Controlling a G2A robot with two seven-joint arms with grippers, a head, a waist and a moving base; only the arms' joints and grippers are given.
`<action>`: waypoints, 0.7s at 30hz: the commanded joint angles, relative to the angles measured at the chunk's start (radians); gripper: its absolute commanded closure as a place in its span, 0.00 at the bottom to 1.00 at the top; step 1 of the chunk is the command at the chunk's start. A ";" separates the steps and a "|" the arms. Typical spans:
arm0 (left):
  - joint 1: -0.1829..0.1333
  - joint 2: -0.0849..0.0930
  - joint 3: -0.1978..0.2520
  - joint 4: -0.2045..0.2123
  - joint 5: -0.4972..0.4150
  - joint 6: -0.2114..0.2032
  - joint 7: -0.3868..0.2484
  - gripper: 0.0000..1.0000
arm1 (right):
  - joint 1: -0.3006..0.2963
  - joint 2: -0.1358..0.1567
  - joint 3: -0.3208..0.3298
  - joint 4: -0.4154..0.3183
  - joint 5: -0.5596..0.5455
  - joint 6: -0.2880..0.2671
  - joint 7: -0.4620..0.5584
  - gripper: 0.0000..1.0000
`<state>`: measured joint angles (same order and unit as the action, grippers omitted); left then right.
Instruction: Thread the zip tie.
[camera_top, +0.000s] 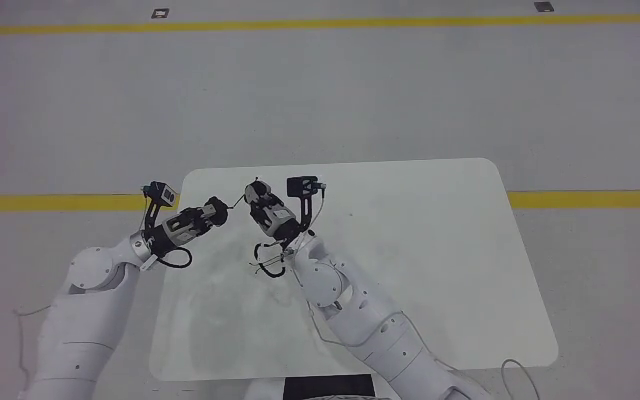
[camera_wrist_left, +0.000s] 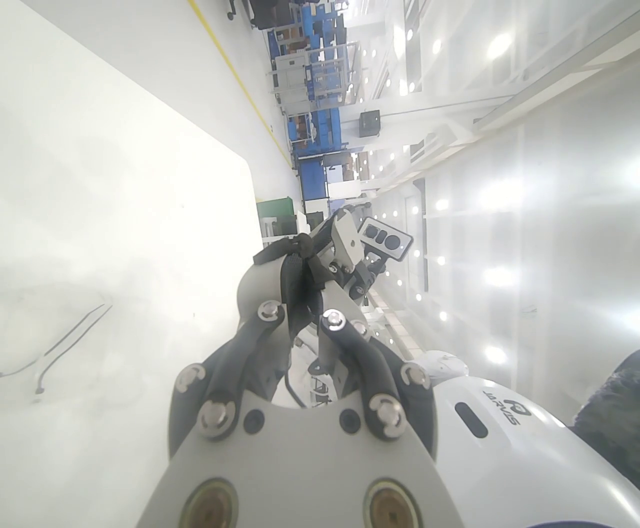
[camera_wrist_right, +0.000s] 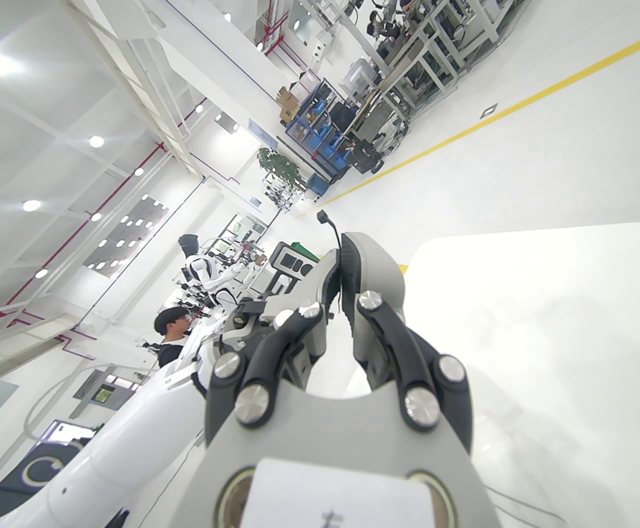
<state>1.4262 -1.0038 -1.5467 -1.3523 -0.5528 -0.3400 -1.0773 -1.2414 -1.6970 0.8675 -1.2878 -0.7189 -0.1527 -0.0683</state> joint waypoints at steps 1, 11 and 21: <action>0.000 0.000 0.000 0.000 0.000 0.000 0.000 1.00 | 0.002 0.000 -0.002 0.002 0.000 0.002 0.000 1.00; 0.000 0.000 0.000 0.000 0.000 0.000 0.000 1.00 | -0.010 0.004 0.001 -0.026 -0.014 -0.001 -0.009 1.00; 0.000 0.000 0.000 0.000 0.000 0.000 0.000 1.00 | -0.004 0.003 -0.003 -0.018 -0.017 0.007 -0.012 1.00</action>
<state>1.4262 -1.0038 -1.5467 -1.3523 -0.5528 -0.3400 -1.0773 -1.2477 -1.6933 0.8658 -1.3084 -0.7374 -0.1464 -0.0799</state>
